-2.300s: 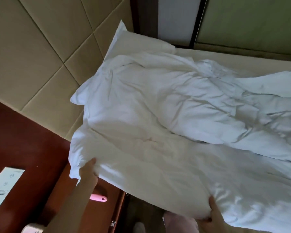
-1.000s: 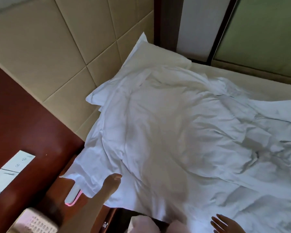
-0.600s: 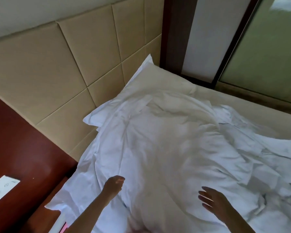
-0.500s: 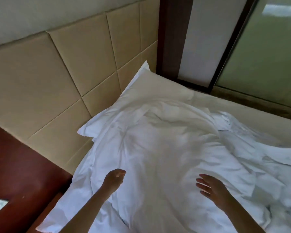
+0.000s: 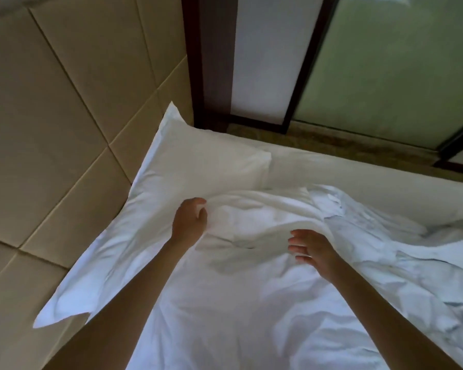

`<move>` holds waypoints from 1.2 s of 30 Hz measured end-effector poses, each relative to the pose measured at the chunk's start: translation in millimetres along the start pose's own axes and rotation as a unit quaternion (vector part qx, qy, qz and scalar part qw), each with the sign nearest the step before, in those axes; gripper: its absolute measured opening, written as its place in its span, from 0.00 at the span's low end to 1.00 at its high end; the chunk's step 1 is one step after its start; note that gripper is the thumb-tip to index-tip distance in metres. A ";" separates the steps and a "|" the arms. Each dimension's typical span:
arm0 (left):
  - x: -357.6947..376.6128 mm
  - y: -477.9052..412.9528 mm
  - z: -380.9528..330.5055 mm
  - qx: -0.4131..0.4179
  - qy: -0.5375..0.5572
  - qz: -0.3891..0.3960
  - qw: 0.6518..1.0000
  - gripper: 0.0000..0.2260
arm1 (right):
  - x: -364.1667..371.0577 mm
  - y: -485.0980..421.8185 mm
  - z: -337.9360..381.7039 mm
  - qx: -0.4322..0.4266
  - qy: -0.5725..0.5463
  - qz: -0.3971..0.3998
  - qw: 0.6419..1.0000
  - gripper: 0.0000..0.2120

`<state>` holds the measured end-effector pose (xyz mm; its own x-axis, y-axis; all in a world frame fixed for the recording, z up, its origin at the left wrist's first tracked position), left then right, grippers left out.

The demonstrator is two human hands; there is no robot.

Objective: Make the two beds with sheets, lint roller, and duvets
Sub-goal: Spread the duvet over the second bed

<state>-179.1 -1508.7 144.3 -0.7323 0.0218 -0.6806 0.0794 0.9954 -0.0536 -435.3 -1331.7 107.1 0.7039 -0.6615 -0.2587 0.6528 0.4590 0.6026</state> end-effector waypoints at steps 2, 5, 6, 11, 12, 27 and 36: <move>30.2 -23.8 -16.4 0.034 -0.032 0.032 0.998 0.17 | -3.4 -18.4 7.7 0.020 0.000 -0.027 0.999 0.09; 85.0 -36.2 -32.3 0.070 -0.122 0.143 0.980 0.27 | -14.6 -48.9 7.1 0.081 -0.014 -0.075 0.994 0.07; 101.8 -36.9 -36.2 0.085 -0.161 0.174 0.968 0.30 | -18.7 -55.2 7.1 0.107 -0.013 -0.090 0.990 0.13; 174.8 -48.1 -43.1 0.162 -0.314 0.260 0.899 0.48 | -30.8 -96.7 -3.4 0.222 -0.099 -0.135 0.961 0.28; 183.2 -49.0 -43.3 0.180 -0.338 0.256 0.888 0.48 | -24.5 -102.4 0.1 0.237 -0.123 -0.119 0.956 0.26; 91.0 -119.7 -71.6 0.279 -0.114 -0.006 0.954 0.21 | 92.2 -194.4 90.5 0.076 -0.104 -0.055 0.990 0.08; -74.0 -218.4 9.1 -0.039 -0.069 -0.264 0.961 0.21 | 280.4 -113.4 291.4 0.025 -0.263 0.257 0.930 0.16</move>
<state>-136.0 -1728.6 199.8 -0.5600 -0.4953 -0.6641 -0.3332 0.8686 -0.3668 -393.5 -1742.1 186.2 0.6766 -0.5671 0.4697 0.2452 0.7750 0.5825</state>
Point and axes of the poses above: each hand's wrist, its own y-axis away from the middle knuckle, its own x-axis out of the palm, z = x × y, the point moved 8 cm from there along -y, towards the middle knuckle, and after that the axes turned 15 degrees about -z, right-handed, at the moved point
